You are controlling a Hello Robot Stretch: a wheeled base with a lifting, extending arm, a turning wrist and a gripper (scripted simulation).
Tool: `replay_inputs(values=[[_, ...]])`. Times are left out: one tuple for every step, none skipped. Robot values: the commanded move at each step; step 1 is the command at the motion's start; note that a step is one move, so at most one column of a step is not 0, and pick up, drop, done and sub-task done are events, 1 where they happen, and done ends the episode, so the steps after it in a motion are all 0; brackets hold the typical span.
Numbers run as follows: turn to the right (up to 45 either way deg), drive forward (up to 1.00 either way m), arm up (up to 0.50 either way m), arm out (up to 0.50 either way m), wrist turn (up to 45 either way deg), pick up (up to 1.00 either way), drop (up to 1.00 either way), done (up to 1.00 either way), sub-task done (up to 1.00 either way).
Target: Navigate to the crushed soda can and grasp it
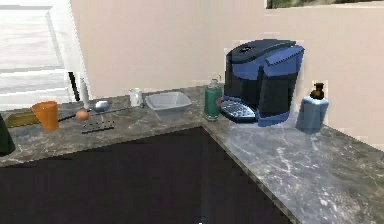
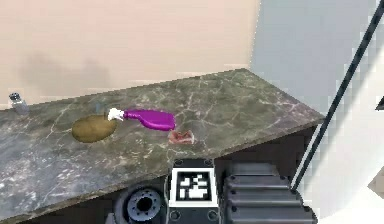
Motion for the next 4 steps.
replay_inputs(values=[[0.0, 0.00, 0.00, 0.24, 0.0, 0.00, 0.00, 0.00, 0.00], [0.0, 0.00, 0.00, 0.00, 45.0, 0.00, 0.00, 0.00, 0.00], [0.0, 0.00, 0.00, 0.00, 45.0, 0.00, 0.00, 0.00, 0.00], [0.0, 0.00, 0.00, 0.00, 45.0, 0.00, 0.00, 0.00, 0.00]])
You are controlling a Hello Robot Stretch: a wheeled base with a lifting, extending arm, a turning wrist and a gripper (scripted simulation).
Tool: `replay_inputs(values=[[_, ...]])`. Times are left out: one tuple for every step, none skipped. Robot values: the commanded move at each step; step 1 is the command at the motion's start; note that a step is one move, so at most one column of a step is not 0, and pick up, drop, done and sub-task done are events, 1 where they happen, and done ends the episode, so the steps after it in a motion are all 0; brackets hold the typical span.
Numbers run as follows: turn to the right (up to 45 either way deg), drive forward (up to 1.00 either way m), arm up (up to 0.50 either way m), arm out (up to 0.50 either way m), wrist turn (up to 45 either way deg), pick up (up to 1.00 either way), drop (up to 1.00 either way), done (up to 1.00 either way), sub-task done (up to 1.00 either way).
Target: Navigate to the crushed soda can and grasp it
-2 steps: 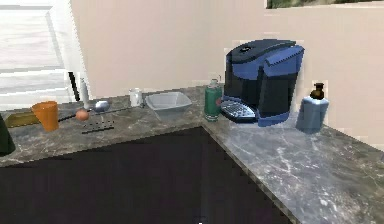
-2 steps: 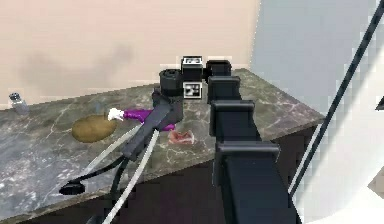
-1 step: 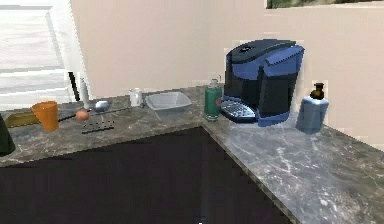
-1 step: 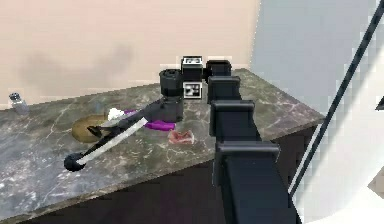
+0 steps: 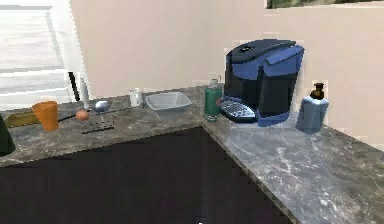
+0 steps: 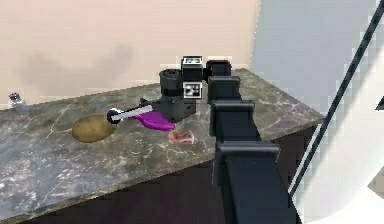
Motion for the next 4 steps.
replay_inputs(values=[[0.0, 0.00, 0.00, 0.00, 39.0, 0.00, 0.00, 0.00, 0.00], [0.0, 0.00, -0.12, 0.00, 0.0, 0.00, 0.00, 0.00, 0.00], [0.0, 0.00, 0.00, 0.00, 0.0, 1.00, 0.00, 0.00, 0.00], [0.0, 0.00, 0.10, 0.00, 0.0, 0.00, 0.00, 0.00, 0.00]])
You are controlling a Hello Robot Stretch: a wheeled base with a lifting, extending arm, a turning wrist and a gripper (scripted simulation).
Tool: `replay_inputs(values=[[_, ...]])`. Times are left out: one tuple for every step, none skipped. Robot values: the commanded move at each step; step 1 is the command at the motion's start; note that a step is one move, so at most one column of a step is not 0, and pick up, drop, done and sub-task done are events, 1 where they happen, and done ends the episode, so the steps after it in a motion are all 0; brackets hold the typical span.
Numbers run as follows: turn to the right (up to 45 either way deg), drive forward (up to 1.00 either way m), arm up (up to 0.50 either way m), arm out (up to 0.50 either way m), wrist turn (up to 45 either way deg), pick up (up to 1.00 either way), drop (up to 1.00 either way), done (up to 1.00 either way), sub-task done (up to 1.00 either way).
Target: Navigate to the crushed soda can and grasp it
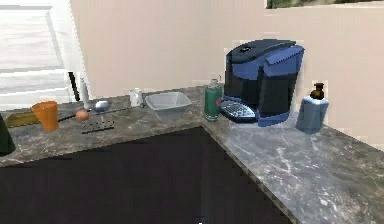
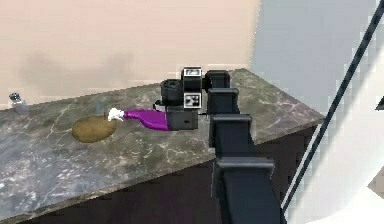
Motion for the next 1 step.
replay_inputs(values=[[0.0, 0.00, 0.00, 0.00, 0.0, 0.00, 0.00, 1.00, 0.00]])
